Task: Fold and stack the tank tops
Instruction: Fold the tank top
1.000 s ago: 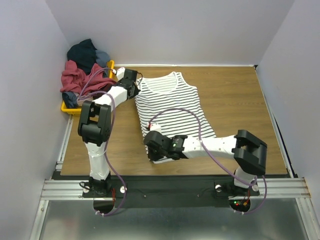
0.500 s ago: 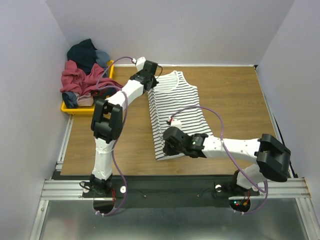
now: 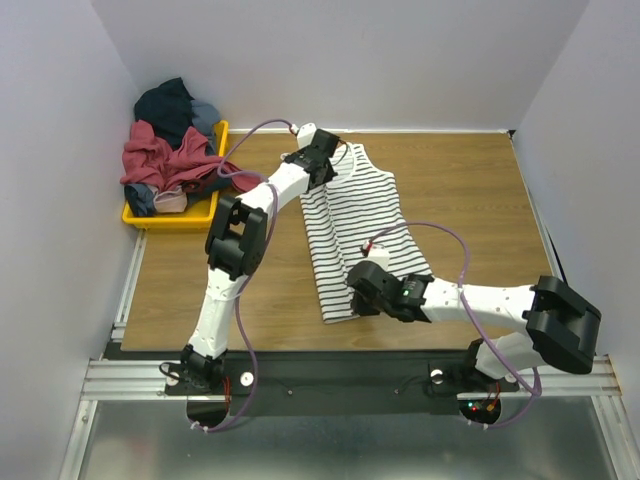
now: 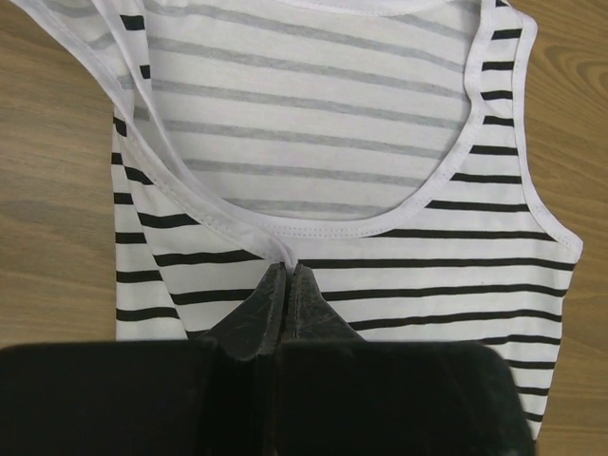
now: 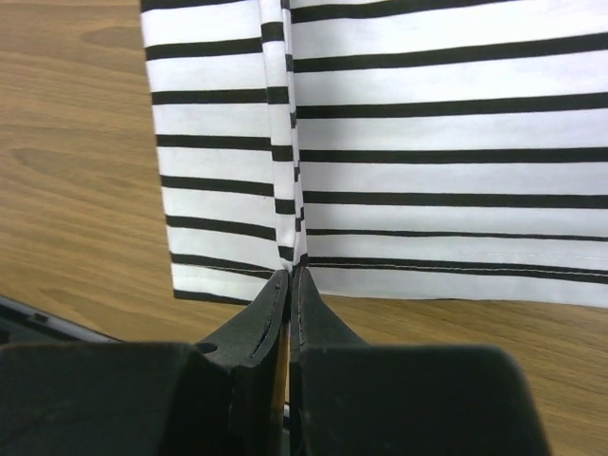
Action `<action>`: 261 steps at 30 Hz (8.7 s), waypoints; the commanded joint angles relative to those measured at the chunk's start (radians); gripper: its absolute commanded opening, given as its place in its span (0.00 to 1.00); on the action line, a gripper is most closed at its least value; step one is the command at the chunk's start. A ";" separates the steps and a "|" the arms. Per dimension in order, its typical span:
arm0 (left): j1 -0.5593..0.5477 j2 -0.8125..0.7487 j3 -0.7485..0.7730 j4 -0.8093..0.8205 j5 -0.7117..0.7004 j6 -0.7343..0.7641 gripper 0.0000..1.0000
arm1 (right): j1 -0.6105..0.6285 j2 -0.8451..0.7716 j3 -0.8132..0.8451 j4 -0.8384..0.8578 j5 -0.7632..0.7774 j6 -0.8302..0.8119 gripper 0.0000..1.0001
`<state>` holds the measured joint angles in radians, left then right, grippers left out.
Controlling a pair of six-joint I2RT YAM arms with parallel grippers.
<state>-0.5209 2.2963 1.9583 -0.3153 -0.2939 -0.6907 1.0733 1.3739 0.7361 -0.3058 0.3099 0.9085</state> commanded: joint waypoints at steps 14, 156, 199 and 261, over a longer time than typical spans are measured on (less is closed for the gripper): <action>-0.033 0.040 0.103 -0.005 -0.040 -0.010 0.00 | -0.023 -0.033 -0.072 -0.006 0.092 0.076 0.03; -0.102 -0.543 -0.556 0.266 0.114 -0.044 0.31 | -0.682 0.064 0.210 0.054 -0.196 -0.269 0.58; -0.854 -0.416 -0.610 0.050 -0.051 -0.119 0.43 | -0.914 0.646 0.586 0.205 -0.482 -0.336 0.43; -0.896 -0.411 -0.607 0.140 0.025 -0.040 0.00 | -0.906 0.755 0.703 0.168 -0.460 -0.424 0.32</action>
<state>-1.4181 1.9636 1.3754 -0.2184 -0.2775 -0.7376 0.1635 2.1017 1.4242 -0.1226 -0.2100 0.5091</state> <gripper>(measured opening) 0.025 0.356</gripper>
